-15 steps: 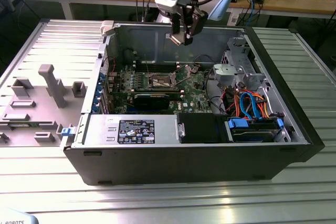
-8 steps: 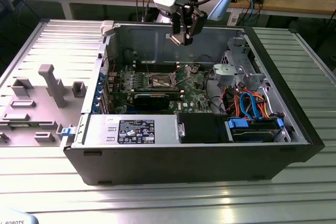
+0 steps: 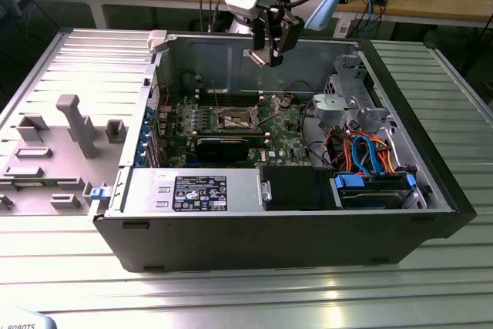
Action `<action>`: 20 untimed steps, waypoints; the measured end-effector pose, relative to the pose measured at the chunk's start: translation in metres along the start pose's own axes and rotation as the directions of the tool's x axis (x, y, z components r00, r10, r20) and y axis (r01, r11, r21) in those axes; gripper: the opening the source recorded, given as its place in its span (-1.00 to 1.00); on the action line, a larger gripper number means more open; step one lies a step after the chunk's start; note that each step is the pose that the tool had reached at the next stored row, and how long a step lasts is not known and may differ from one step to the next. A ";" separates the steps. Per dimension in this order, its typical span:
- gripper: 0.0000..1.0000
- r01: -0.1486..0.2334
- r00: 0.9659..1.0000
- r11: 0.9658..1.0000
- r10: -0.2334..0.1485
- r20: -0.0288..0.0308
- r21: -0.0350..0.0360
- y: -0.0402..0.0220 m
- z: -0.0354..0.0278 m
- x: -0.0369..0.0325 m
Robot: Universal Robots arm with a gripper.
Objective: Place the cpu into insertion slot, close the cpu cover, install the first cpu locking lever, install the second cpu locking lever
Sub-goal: 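Place the cpu into insertion slot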
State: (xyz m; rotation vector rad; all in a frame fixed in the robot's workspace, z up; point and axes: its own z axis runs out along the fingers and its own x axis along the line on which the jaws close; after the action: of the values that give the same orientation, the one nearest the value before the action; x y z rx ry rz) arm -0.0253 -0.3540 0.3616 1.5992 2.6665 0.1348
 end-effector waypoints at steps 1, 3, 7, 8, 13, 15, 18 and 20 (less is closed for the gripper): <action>0.08 -0.008 1.000 1.000 0.008 0.001 0.000 0.0000 0.0000 0.0000; 0.08 -0.049 0.999 0.999 0.049 0.004 -0.001 0.0000 0.0000 0.0000; 0.08 -0.084 0.996 0.996 0.085 0.007 -0.002 -0.0017 -0.0001 0.0010; 0.08 -0.085 0.996 0.996 0.085 0.008 -0.002 -0.0023 -0.0001 0.0013; 0.08 -0.084 0.996 0.996 0.085 0.007 -0.002 -0.0040 -0.0003 0.0022; 0.08 -0.085 0.996 0.996 0.085 0.008 -0.002 -0.0042 -0.0003 0.0022; 0.08 -0.084 0.996 0.996 0.084 0.008 -0.002 -0.0043 -0.0003 0.0023; 0.08 -0.085 0.996 0.996 0.085 0.008 -0.002 -0.0044 -0.0004 0.0024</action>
State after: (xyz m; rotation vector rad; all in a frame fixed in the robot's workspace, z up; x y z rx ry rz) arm -0.0303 -0.3540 0.3616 1.7091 2.5931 0.1326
